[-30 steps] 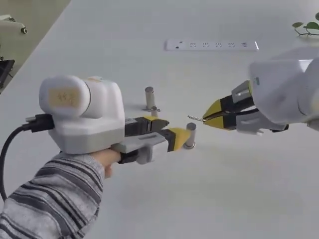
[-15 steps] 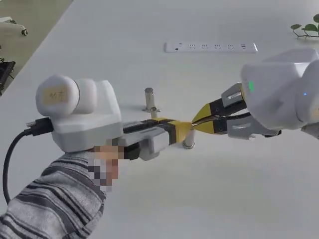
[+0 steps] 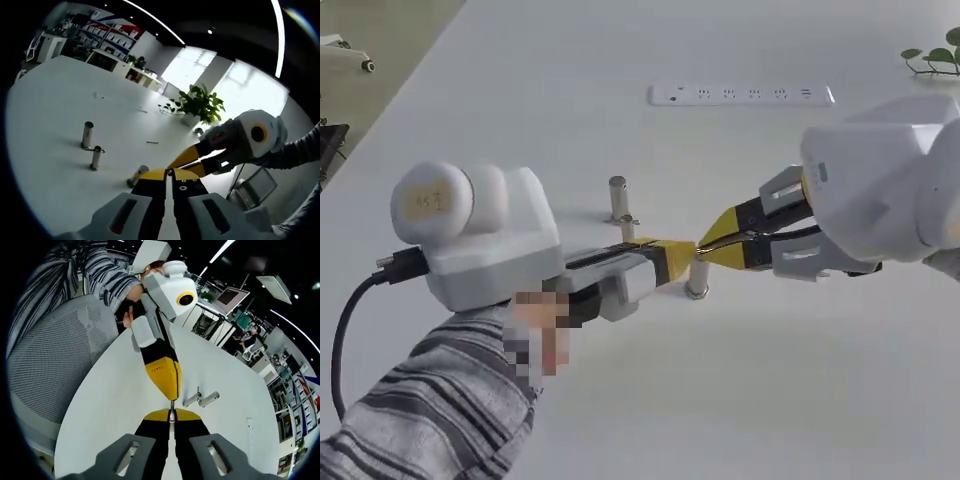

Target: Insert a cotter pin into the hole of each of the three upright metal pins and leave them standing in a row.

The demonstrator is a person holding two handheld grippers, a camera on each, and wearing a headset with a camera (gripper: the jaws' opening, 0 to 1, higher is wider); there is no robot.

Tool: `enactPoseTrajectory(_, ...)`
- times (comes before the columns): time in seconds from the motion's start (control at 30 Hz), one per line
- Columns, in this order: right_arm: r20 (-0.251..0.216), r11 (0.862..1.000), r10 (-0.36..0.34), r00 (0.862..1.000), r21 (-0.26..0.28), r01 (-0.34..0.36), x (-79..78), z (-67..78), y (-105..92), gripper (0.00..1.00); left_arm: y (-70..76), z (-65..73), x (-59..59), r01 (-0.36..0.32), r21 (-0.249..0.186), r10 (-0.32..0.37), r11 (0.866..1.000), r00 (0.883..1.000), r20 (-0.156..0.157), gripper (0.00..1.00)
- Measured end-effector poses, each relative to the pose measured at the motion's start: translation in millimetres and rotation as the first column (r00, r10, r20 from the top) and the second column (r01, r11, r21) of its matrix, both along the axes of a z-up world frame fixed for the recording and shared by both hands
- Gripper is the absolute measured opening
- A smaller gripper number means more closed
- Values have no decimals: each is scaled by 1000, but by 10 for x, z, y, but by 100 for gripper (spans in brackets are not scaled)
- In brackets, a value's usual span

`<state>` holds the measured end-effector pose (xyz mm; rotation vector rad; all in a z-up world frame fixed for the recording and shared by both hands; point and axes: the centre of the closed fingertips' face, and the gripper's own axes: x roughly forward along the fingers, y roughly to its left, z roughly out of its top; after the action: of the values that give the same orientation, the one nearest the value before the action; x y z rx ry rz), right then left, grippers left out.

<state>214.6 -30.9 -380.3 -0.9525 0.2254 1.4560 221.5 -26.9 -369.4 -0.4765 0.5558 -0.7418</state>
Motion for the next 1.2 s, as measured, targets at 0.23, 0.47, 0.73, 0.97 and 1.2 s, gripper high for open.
enactPoseTrajectory(0.23,-38,1000,-13,999,18,14,-30,2,12,0,-6,11,-24,29,27,-29,999,999,33,0)
enactPoseTrajectory(0.47,-103,999,-38,994,34,41,-53,-28,-7,0,-44,8,-68,105,134,-123,985,984,132,0)
enactPoseTrajectory(0.73,-366,980,-122,923,101,169,-125,-59,-81,4,-40,-118,-176,209,323,-282,923,938,200,0)
enactPoseTrajectory(0.97,-551,961,-148,821,116,251,-209,-109,-150,9,-58,-200,-331,280,386,-383,879,896,224,0)
enactPoseTrajectory(1.2,-689,946,-115,715,143,290,-319,-134,-184,11,-38,-146,-424,318,363,-419,876,874,246,0)
